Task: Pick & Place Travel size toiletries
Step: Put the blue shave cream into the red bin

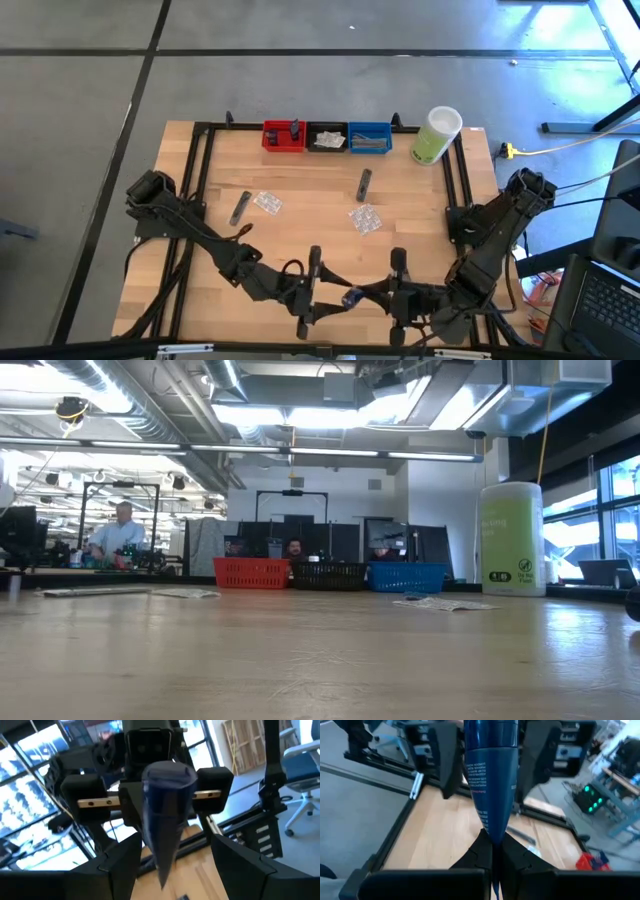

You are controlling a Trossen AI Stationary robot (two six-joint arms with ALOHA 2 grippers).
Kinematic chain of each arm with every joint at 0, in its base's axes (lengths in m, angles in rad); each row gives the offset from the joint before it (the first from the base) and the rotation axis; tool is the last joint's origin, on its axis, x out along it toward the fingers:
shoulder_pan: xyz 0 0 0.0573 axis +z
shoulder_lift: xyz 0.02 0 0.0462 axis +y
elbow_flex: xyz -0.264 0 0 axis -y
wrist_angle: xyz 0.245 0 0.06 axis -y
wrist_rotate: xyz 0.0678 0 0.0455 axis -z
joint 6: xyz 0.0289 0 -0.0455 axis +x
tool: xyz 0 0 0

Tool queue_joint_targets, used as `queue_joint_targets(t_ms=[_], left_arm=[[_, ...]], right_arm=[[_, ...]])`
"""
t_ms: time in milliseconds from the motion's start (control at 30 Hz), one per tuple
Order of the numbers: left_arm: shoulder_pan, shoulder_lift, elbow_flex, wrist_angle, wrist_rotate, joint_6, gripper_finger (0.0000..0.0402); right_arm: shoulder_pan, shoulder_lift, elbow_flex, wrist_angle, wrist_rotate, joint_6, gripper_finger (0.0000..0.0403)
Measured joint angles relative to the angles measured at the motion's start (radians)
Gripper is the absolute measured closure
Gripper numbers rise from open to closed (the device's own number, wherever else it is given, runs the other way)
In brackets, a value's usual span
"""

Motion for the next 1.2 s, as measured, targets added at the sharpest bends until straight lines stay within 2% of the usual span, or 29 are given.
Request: queue_joint_targets(t_ms=[233,700,1200], left_arm=[[-0.001,0.0,0.0,0.094,-0.01,0.072,0.0164],[0.001,-0.001,0.0,0.215,-0.023,0.161,0.0165],[0.012,-0.001,0.0,0.157,0.011,0.139,0.0236]], right_arm=[[-0.021,0.0,0.0,0.09,-0.004,-0.105,0.0393],[-0.048,0.0,0.0,0.109,-0.015,-0.119,0.0393],[-0.049,0.001,0.0,0.167,-0.02,-0.18,0.0393]])
